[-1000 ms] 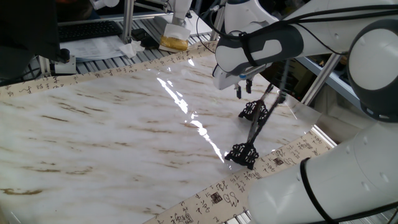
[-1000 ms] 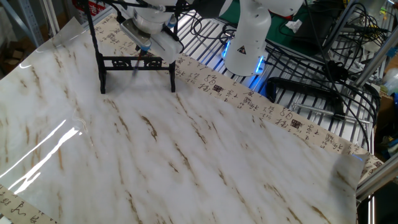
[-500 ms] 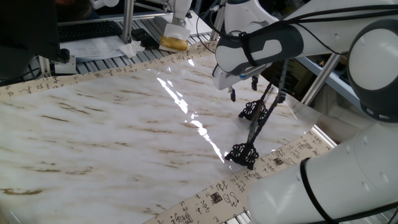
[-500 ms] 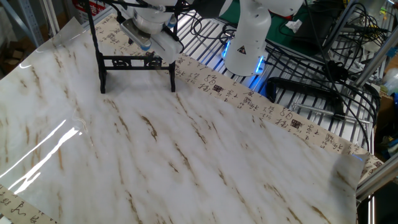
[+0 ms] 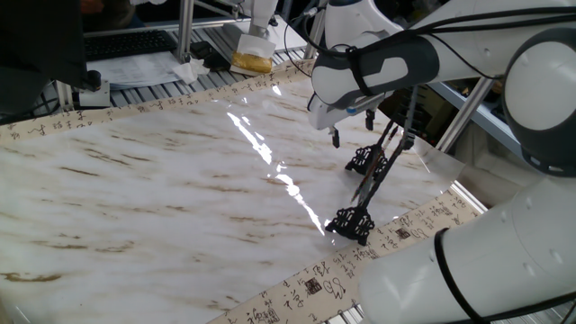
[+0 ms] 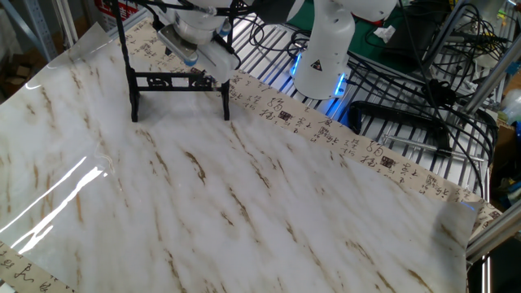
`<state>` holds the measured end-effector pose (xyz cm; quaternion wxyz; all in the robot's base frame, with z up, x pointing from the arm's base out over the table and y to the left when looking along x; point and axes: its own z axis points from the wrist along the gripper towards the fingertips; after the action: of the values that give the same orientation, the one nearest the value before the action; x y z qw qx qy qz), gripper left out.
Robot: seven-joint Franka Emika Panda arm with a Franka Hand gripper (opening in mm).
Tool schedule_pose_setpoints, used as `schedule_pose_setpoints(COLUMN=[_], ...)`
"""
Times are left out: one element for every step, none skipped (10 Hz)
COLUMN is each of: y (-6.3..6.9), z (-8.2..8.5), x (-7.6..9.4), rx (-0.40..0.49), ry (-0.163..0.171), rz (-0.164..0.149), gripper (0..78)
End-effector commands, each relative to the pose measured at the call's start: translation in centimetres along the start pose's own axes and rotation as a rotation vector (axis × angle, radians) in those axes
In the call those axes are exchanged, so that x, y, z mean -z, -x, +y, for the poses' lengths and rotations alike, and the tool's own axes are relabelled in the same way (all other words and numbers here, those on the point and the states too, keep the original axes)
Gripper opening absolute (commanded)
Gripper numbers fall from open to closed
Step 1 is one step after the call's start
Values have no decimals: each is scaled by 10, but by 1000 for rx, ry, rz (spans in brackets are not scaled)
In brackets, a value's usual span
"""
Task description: Place the brush on the pen rack
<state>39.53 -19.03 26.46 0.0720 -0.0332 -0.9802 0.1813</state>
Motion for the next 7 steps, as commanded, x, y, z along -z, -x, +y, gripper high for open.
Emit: schedule_pose_setpoints(y=[15, 18, 19, 25, 31, 34, 40], z=[3, 2, 1, -2, -5, -8, -14], x=[53, 64, 67, 86, 100, 108, 124], rx=[-126, -137, -140, -165, -180, -187, -225], ry=[190, 199, 202, 205, 216, 225, 234], rz=[10, 13, 14, 15, 19, 21, -22], gripper=[774, 774, 774, 774, 774, 774, 774])
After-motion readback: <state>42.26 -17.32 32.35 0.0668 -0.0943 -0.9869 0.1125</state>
